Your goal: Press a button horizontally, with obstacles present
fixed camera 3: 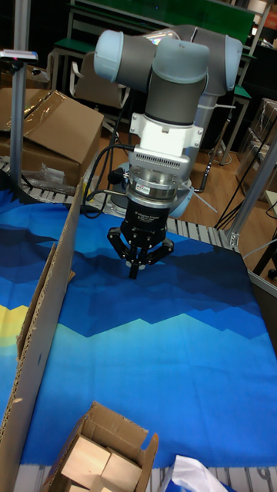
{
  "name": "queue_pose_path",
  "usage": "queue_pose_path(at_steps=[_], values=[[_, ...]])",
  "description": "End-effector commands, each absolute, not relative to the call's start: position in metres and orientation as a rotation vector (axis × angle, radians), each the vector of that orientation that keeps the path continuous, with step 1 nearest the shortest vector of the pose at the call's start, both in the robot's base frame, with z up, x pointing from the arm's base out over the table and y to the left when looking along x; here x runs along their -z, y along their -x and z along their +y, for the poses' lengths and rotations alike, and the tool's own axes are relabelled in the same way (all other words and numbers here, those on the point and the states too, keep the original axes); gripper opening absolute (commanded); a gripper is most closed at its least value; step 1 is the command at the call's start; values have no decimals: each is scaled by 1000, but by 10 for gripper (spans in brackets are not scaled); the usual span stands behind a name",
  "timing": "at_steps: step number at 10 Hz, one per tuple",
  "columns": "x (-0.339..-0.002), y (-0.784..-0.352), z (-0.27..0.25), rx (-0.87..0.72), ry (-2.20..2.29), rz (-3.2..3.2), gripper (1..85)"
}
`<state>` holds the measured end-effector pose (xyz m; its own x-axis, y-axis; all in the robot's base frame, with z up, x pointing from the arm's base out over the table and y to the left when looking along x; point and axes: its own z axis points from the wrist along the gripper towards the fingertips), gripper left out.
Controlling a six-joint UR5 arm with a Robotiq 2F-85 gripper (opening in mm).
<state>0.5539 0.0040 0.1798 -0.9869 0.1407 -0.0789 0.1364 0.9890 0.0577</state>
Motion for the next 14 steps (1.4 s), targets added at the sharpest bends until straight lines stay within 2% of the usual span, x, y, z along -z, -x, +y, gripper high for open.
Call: queue_pose_path(at_steps=[1, 4, 11, 14], values=[[-181, -559, 2, -77, -248, 3027, 10], [-183, -571, 11, -137, -322, 2978, 10], [-187, -591, 2, -96, -320, 2898, 10], [-184, -575, -11, -11, -271, 2959, 10]])
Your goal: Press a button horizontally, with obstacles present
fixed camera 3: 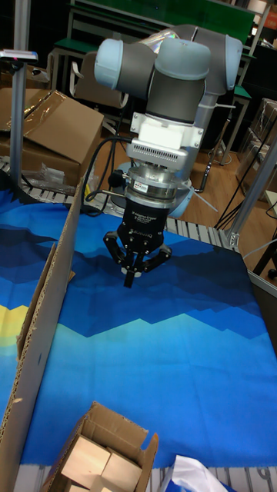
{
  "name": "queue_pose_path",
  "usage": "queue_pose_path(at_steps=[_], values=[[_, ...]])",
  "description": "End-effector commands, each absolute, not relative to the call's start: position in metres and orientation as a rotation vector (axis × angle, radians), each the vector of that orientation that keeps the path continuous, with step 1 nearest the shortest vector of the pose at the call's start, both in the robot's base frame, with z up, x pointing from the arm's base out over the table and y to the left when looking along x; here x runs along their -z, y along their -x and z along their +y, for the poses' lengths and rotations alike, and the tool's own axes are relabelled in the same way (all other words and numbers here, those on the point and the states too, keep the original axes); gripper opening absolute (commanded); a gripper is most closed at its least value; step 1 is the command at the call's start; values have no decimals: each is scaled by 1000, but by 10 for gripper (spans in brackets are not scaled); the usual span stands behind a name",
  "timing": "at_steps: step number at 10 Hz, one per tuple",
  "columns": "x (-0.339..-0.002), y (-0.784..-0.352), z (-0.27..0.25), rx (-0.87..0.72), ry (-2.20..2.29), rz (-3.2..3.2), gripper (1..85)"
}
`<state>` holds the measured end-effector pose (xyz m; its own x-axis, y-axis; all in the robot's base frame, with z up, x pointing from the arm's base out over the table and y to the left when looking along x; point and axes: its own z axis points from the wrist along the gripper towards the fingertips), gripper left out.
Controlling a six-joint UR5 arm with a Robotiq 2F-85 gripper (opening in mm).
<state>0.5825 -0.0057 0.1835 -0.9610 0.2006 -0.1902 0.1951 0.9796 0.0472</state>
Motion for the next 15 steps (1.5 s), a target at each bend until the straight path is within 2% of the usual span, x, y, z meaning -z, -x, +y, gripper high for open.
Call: queue_pose_path(at_steps=[1, 9, 15], values=[[-184, -572, -12, -9, -261, 2971, 10], [-265, -560, -83, 37, -136, 3077, 10], [-298, -552, -132, 55, -36, 3107, 10]])
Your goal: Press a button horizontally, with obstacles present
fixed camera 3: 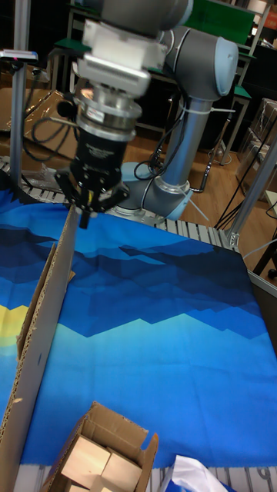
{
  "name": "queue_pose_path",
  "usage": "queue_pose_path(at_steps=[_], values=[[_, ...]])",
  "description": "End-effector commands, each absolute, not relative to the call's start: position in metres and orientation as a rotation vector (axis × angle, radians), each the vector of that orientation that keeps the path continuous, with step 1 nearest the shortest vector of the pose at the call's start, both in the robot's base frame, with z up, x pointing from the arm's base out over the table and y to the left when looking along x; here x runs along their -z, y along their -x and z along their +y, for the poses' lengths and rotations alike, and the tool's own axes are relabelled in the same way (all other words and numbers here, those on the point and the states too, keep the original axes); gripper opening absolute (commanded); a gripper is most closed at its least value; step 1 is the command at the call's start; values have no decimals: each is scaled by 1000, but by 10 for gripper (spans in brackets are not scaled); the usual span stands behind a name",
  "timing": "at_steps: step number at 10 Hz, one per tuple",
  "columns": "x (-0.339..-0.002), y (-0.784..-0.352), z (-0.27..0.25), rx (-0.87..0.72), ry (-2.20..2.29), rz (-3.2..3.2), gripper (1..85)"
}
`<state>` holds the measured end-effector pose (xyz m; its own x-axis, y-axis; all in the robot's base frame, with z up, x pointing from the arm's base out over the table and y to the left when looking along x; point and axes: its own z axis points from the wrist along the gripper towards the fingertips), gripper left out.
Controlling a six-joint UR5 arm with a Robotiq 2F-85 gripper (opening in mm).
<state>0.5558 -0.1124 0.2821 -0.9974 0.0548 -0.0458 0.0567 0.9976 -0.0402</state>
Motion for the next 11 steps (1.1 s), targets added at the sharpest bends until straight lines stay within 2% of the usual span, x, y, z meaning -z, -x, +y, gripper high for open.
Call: queue_pose_path(at_steps=[1, 4, 11], values=[[-301, -550, -144, 68, -10, 3115, 10], [-302, -547, -164, 90, 22, 3114, 10], [-271, -553, -202, 49, 103, 3069, 10]])
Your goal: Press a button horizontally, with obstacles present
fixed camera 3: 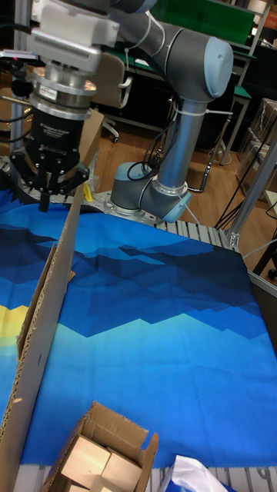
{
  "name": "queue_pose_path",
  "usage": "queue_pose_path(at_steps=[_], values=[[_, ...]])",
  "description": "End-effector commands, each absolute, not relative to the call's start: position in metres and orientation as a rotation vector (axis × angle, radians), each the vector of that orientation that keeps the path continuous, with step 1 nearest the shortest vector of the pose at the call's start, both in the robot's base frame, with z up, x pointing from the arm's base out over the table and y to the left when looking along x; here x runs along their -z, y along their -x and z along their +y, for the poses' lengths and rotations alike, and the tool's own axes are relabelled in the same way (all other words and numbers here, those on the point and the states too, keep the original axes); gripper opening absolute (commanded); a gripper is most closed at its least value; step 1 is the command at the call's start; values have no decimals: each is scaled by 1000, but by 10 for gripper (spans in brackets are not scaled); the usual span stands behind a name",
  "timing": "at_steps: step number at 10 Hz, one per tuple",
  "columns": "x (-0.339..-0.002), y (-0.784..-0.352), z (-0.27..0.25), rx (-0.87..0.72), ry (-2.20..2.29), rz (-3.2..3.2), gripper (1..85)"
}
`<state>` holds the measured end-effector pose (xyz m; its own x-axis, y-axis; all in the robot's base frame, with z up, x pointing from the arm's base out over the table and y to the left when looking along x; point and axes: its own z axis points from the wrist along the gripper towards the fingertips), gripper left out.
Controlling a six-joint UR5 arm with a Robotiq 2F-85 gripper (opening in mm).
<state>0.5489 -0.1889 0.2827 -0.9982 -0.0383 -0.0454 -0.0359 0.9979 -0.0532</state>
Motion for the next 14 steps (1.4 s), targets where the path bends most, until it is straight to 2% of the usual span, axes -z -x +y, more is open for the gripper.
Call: queue_pose_path(at_steps=[1, 6, 11, 14], values=[[-261, -558, -208, 41, 121, 3061, 10], [-224, -575, -218, -19, 178, 2996, 10], [-227, -591, -205, -86, 195, 2927, 10], [-224, -571, -211, -62, 133, 3013, 10]])
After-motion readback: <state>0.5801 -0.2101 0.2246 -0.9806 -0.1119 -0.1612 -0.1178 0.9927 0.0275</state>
